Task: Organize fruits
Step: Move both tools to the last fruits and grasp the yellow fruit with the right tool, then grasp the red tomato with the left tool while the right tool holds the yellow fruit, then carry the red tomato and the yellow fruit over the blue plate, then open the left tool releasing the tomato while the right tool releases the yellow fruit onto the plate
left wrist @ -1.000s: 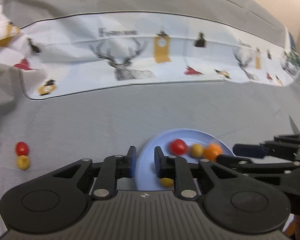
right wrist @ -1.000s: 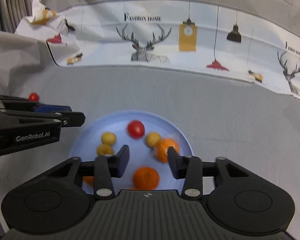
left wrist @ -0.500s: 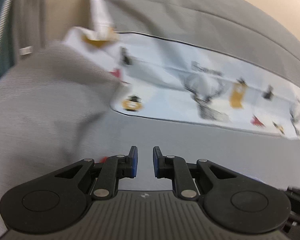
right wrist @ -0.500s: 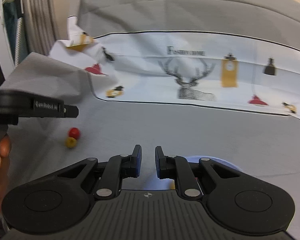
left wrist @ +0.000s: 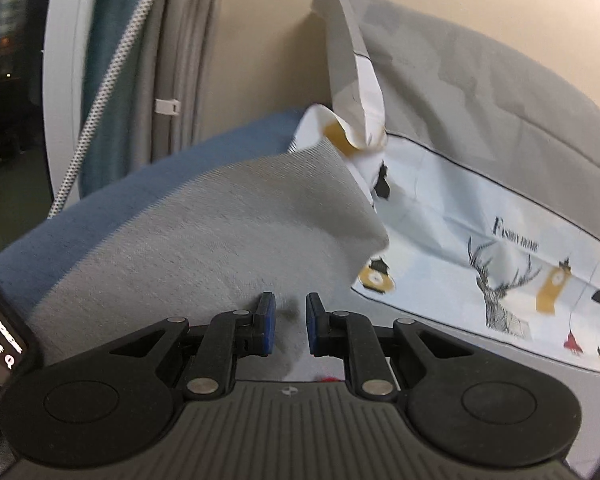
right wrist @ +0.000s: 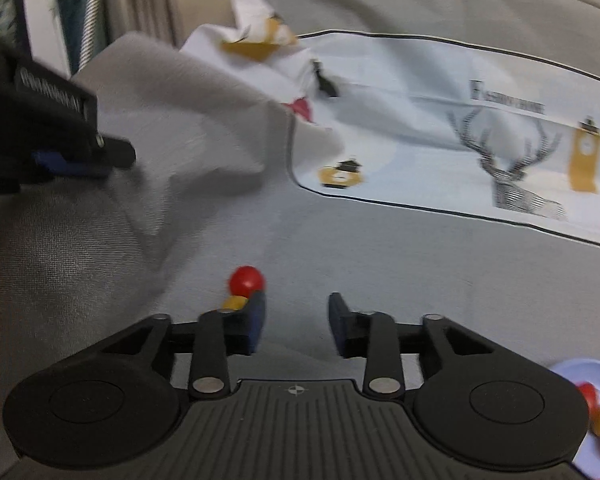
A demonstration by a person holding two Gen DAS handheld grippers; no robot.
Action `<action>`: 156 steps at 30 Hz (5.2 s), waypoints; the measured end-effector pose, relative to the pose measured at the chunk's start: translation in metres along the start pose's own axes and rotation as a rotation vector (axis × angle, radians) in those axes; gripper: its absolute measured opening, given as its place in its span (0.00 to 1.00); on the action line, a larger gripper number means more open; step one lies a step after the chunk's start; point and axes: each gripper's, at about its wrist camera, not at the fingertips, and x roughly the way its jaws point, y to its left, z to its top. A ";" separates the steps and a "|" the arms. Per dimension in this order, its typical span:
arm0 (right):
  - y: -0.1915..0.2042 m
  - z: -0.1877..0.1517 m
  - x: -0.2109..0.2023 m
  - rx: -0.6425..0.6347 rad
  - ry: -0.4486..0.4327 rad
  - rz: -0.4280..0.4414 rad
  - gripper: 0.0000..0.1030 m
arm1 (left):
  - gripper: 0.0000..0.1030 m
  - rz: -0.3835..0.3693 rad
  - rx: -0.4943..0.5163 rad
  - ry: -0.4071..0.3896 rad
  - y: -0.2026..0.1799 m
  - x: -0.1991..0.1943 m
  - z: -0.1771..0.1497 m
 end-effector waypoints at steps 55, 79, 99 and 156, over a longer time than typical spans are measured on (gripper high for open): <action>-0.017 -0.071 -0.067 0.008 0.136 -0.015 0.27 | 0.32 0.089 0.470 0.280 -0.083 0.116 -0.077; -0.130 -0.075 -0.181 0.199 -0.132 -0.214 0.27 | 0.32 -0.227 0.507 0.180 -0.115 -0.058 -0.112; -0.166 -0.088 -0.163 0.246 -0.087 -0.333 0.27 | 0.32 -0.418 0.509 0.277 -0.153 -0.037 -0.132; -0.169 -0.089 -0.164 0.236 -0.095 -0.344 0.49 | 0.42 -0.544 0.604 0.359 -0.213 -0.047 -0.180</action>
